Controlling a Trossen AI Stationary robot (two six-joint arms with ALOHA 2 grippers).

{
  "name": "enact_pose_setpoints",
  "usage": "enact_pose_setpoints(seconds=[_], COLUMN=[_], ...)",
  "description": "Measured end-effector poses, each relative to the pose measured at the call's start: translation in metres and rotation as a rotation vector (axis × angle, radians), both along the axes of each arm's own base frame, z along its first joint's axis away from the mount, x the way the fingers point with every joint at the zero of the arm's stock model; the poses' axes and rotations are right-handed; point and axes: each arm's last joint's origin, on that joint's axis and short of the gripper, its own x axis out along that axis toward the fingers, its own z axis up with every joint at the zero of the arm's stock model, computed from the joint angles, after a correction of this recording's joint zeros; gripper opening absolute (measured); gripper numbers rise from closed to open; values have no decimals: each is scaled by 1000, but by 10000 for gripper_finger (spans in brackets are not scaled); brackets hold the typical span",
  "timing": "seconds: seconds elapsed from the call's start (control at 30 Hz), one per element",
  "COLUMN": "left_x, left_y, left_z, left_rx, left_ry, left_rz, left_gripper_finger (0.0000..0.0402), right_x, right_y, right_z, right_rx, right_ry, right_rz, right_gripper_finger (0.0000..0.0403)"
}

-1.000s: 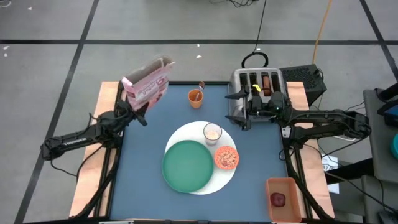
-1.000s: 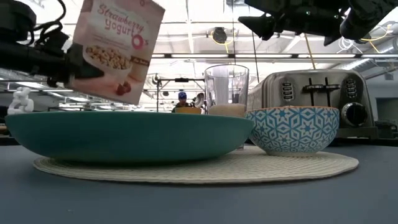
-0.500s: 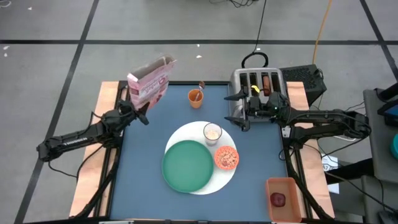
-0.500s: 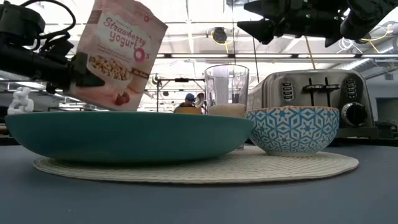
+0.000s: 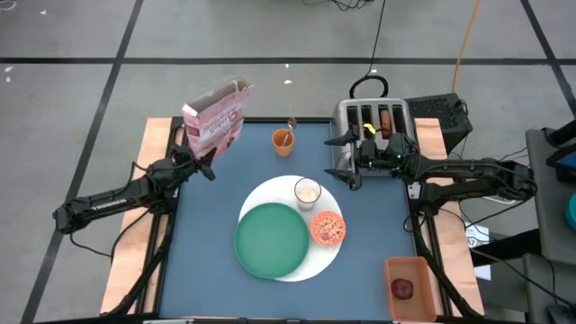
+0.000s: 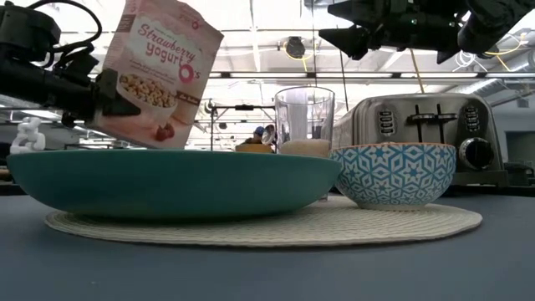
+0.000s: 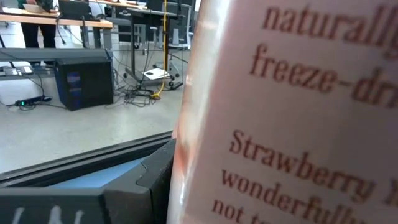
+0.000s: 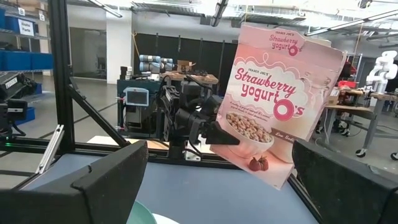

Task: Arrange a breakfast setting
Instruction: Pour the cereal into the orange bowl

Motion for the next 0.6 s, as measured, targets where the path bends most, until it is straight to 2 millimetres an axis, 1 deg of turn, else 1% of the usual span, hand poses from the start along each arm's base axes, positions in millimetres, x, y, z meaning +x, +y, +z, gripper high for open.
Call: enact_pose_setpoints(seconds=[0.27, 0.33, 0.4, 0.47, 0.53, 0.6], left_x=[0, 0, 0, 0, 0, 0], left_y=[0, 0, 0, 0, 0, 0], left_z=[0, 0, 0, 0, 0, 0], left_rx=[-2, -2, -1, -1, -1, -1], left_ry=[-3, -3, -3, -3, -3, -4], left_rz=[0, 0, 0, 0, 0, 0], left_gripper_finger=[198, 198, 198, 198, 198, 198], right_x=[0, 0, 4, 12, 27, 46], right_y=[0, 0, -4, -10, -19, -30], right_z=[0, 6, 18, 35, 54, 69], right_rx=[-3, -70, -71, -36, -44, -56], right_ry=[-5, -64, -135, -160, -108, 9], right_rz=[0, -24, -106, -201, -257, -271], right_gripper_finger=[393, 393, 393, 393, 393, 393])
